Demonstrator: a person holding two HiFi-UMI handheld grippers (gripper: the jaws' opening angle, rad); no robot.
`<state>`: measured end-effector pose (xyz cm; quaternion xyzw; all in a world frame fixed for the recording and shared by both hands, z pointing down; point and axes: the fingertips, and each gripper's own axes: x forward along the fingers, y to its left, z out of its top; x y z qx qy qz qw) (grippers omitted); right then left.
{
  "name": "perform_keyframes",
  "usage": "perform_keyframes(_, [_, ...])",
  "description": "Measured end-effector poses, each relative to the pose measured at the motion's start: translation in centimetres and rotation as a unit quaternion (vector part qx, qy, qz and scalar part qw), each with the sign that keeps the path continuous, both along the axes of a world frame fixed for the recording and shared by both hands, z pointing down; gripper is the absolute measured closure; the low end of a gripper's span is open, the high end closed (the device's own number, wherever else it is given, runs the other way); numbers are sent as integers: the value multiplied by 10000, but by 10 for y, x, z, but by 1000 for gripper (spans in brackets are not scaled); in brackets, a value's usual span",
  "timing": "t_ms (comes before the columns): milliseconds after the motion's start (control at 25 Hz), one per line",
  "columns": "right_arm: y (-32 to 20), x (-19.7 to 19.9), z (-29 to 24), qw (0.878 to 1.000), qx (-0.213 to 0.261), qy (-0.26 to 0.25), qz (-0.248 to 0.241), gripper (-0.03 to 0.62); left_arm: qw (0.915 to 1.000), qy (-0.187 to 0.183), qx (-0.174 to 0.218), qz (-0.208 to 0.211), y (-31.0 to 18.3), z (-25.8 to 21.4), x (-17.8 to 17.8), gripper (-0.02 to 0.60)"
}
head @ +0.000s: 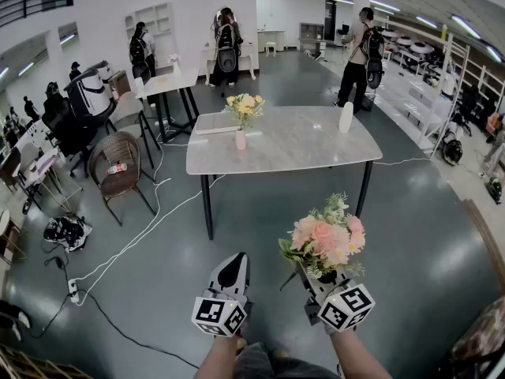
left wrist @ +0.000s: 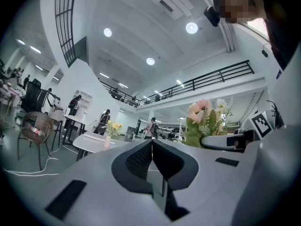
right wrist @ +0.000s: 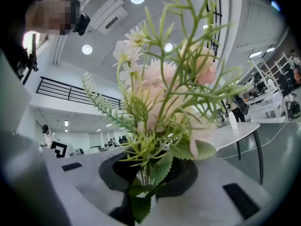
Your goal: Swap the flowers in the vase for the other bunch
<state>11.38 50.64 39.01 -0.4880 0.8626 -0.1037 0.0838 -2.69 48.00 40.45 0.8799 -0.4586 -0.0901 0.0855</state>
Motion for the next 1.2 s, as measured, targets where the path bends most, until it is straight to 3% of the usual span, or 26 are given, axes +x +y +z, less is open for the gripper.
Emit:
perform_keyframes(560, [-33,10,11,9983,104,412,404,499,9995,-208,-135,-200,-33,26,26,566])
perform_keyframes(920, [-123,18,6,9978,-27,298,599,499,9996,-222,-186,6,-129,17,38,566])
perform_keyframes(1200, [-202,9,10,9977,-51,232,641,499,9994,-214,-272,65,-211,22,28,566])
